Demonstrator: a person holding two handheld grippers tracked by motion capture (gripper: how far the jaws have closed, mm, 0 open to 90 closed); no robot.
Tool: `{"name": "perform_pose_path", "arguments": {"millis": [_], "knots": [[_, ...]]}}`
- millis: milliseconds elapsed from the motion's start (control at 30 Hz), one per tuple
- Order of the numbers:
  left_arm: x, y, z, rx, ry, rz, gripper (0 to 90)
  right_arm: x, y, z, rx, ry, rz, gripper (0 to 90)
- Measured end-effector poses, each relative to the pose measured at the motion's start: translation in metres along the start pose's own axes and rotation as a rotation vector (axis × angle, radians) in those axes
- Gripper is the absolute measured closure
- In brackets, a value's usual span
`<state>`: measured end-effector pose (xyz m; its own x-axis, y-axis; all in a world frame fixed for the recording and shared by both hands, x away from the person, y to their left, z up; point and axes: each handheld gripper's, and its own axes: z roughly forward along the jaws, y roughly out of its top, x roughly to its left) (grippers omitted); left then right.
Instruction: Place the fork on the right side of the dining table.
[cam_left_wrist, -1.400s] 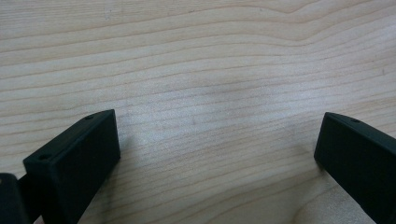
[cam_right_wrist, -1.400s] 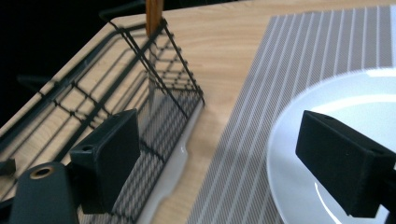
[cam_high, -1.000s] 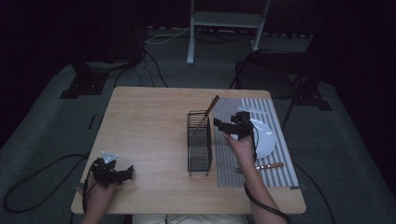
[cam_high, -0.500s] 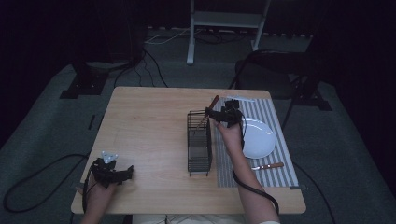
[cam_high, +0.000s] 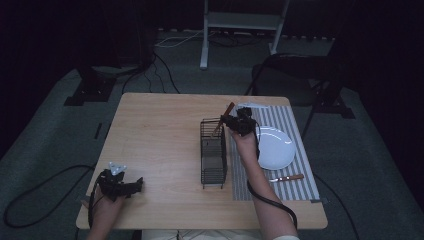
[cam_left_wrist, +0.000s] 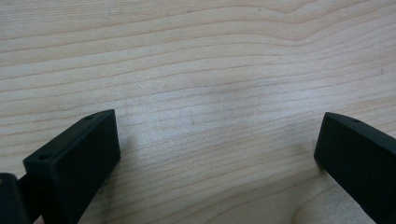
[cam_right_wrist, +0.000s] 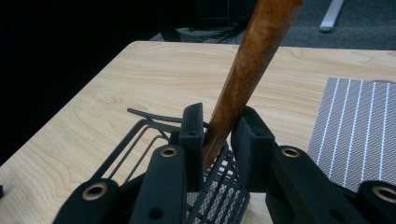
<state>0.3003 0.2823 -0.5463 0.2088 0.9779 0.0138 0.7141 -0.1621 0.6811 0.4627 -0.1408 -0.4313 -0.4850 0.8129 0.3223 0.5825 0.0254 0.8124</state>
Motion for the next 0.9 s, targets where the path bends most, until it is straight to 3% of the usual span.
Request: {"name": "perform_pose_path", "arguments": {"millis": [233, 300, 433, 900], "knots": [[0.000, 0.000, 0.000, 0.000, 0.000, 0.000, 0.0, 0.003, 0.002, -0.006, -0.018, 0.074, 0.016, 80.6], [0.000, 0.000, 0.000, 0.000, 0.000, 0.000, 0.0, 0.006, 0.002, -0.008, -0.028, 0.056, 0.004, 80.7], [0.000, 0.000, 0.000, 0.000, 0.000, 0.000, 0.0, 0.009, 0.007, -0.016, -0.052, 0.070, 0.007, 80.8], [0.000, 0.000, 0.000, -0.001, 0.000, -0.001, 0.0, 0.015, 0.040, -0.072, -0.201, 0.150, 0.003, 80.9]]}}
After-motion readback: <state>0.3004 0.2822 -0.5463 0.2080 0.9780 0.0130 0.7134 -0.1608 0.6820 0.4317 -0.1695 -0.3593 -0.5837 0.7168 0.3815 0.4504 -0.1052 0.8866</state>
